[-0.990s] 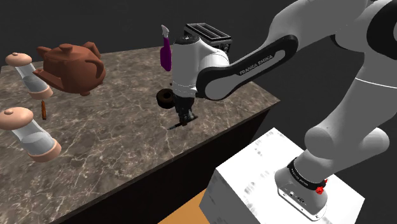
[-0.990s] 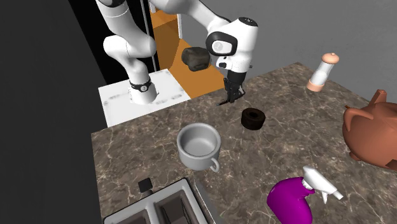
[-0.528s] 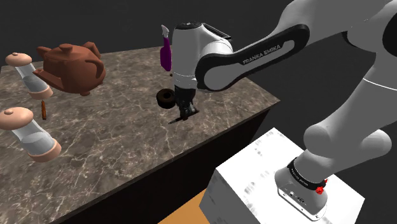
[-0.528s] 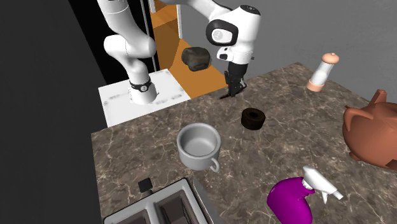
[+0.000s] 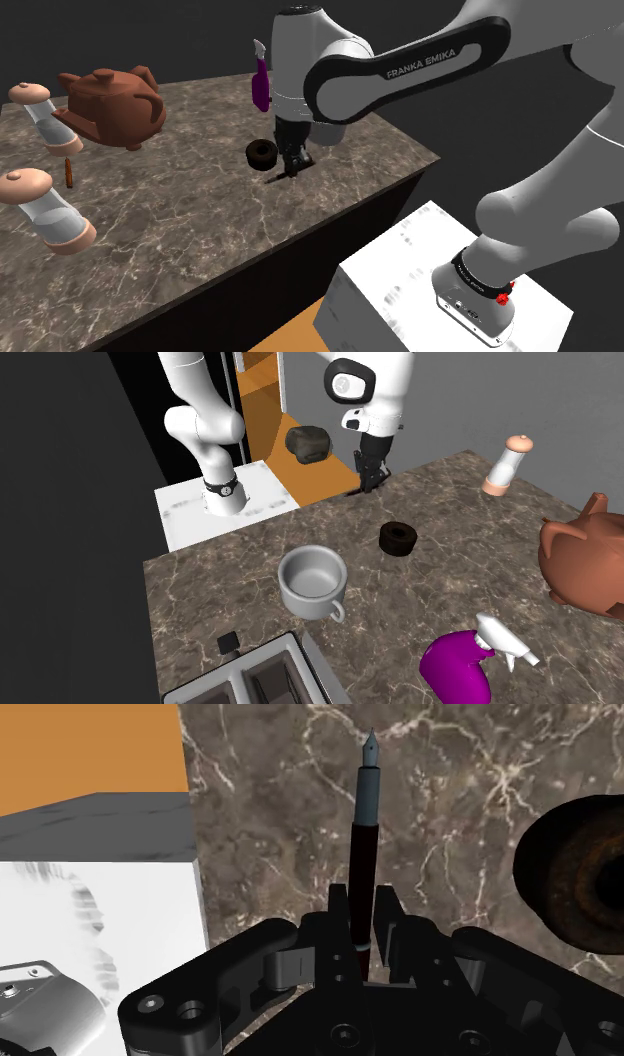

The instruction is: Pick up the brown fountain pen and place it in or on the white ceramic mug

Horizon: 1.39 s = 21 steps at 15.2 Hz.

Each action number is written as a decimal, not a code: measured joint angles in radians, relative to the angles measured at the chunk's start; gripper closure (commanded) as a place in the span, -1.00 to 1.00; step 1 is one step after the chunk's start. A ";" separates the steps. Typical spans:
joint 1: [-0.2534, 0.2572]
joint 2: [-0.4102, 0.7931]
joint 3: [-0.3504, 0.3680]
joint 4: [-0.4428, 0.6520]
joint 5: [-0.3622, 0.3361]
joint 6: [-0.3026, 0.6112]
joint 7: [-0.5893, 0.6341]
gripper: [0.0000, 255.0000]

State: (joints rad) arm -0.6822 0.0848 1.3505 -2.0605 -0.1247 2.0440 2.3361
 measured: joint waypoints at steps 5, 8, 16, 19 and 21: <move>-0.044 -0.100 0.018 0.043 0.110 -0.060 -0.080 1.00; -0.042 -0.159 -0.007 0.065 0.171 -0.096 -0.128 1.00; -0.042 -0.191 -0.053 0.145 0.200 -0.188 -0.180 1.00; -0.073 -0.166 -0.081 0.151 0.173 -0.187 -0.228 1.00; -0.092 -0.129 -0.087 0.162 0.136 -0.186 -0.243 1.00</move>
State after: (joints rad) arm -0.7745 -0.0437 1.2634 -1.8982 0.0116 1.8583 2.0936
